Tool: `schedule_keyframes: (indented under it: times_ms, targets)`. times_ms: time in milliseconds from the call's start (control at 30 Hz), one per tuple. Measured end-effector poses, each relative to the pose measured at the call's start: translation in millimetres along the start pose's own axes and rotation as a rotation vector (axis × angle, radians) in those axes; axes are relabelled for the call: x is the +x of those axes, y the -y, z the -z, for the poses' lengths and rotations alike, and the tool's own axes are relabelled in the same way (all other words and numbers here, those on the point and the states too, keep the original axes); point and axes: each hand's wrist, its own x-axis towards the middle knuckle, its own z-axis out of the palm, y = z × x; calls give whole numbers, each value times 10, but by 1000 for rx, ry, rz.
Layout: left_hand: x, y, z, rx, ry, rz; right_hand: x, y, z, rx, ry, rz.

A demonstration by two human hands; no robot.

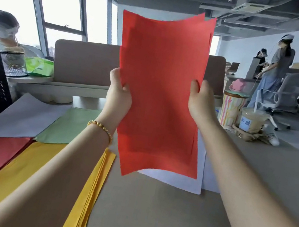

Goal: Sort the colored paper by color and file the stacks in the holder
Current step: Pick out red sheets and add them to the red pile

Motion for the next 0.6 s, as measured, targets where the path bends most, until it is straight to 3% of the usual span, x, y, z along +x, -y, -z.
schedule_keyframes:
  times_ms: [133, 300, 467, 600]
  targets:
    - [-128, -120, 13, -118, -30, -21, -192, 124, 99, 94, -99, 122]
    - [-375, -72, 12, -214, -5, 42, -426, -72, 194, 219, -115, 77]
    - [-532, -111, 78, -439, 16, 161, -489, -121, 359, 247, -57, 21]
    - [-620, -86, 105, -541, 122, 228, -494, -97, 463, 321, 20, 28]
